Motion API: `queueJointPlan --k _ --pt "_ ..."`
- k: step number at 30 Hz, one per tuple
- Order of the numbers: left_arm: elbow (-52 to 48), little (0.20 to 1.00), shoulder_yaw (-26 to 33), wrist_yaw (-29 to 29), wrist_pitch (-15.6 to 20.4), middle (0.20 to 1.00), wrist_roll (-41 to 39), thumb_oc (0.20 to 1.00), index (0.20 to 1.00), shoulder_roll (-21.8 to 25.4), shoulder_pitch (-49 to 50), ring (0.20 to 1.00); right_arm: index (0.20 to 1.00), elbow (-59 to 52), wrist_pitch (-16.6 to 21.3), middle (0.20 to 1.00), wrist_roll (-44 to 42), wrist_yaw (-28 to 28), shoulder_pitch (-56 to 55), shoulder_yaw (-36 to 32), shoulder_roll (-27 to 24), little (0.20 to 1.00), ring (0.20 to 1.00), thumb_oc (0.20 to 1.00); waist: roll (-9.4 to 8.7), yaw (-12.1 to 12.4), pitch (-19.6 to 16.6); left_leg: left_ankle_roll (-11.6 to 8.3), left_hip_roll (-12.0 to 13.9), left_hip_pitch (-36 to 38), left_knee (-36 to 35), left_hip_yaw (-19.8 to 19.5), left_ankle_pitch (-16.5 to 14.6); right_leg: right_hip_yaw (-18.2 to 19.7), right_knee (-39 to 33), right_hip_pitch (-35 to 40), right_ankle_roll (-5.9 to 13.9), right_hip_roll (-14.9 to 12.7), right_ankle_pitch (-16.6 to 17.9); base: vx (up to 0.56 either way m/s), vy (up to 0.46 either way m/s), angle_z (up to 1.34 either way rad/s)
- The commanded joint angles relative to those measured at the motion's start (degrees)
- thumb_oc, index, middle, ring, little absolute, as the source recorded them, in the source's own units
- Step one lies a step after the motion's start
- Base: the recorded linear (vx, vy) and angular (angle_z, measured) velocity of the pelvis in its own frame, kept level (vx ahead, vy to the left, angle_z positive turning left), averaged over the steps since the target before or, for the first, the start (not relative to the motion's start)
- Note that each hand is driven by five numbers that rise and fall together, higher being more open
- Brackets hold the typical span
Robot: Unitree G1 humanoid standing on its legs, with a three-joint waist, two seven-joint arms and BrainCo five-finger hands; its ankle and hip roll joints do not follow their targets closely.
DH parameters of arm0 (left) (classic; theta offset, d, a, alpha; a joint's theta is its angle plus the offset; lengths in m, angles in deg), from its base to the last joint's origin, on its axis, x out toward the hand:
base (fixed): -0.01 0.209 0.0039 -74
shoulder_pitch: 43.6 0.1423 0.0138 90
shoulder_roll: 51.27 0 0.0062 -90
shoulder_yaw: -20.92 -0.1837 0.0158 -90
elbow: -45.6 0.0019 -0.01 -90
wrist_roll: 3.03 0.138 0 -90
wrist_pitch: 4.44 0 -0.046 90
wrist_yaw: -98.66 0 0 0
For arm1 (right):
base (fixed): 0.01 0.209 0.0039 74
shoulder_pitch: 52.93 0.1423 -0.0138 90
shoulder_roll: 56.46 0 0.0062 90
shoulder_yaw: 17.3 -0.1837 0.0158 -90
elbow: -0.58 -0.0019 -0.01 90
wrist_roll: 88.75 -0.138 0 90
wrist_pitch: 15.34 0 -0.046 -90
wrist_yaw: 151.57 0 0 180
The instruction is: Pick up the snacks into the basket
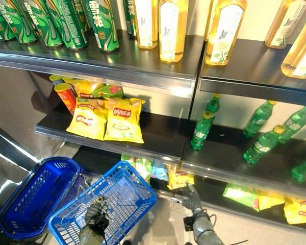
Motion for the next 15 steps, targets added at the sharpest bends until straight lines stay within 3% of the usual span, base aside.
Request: queueJointPlan --k 1,8,13,15 --pt "-5.1 0.200 0.6 -2.4 5.8 0.200 5.6 0.200 0.200 2.1 -4.4 0.200 1.000 -3.3 3.9 1.000 -0.6 -2.0 2.5 1.8 -0.3 1.000 1.000 1.000 -2.99 0.8 0.0 5.01 -4.6 -1.0 0.0 0.3 -2.5 1.8 1.8 -0.8 1.46 -0.7 -0.9 0.00 0.000 0.00" --pt "-5.9 0.200 -0.3 -2.7 5.6 0.200 6.4 0.200 0.200 2.9 -4.2 0.200 1.000 -2.3 3.5 1.000 0.0 -2.2 3.6 2.0 0.3 1.000 1.000 1.000 -3.26 1.5 2.1 5.66 -4.6 -1.2 1.8 0.2 -2.9 1.6 7.7 -2.6 1.31 -1.5 -3.1 -0.02 0.003 0.00" --pt "-8.2 0.200 -1.0 -2.6 6.1 0.200 6.6 0.200 0.200 3.9 -5.8 0.200 1.000 -3.0 3.8 1.000 -0.9 -2.1 5.1 1.8 0.4 1.000 1.000 1.000 -3.54 1.7 6.5 5.85 -4.6 -7.6 10.1 -0.6 -4.4 0.8 15.2 -7.8 0.68 -3.1 -4.9 -0.20 0.007 0.06" --pt "-9.8 0.200 -1.6 -2.5 6.9 0.200 6.1 0.200 0.200 4.9 -7.8 0.200 1.000 -4.1 4.0 1.000 -1.6 -2.2 6.6 2.1 0.0 1.000 1.000 1.000 -3.65 1.8 9.5 5.51 -4.9 -14.2 17.0 -1.7 -5.6 0.4 21.7 -13.3 0.50 -4.3 -6.2 -0.28 0.013 0.30"
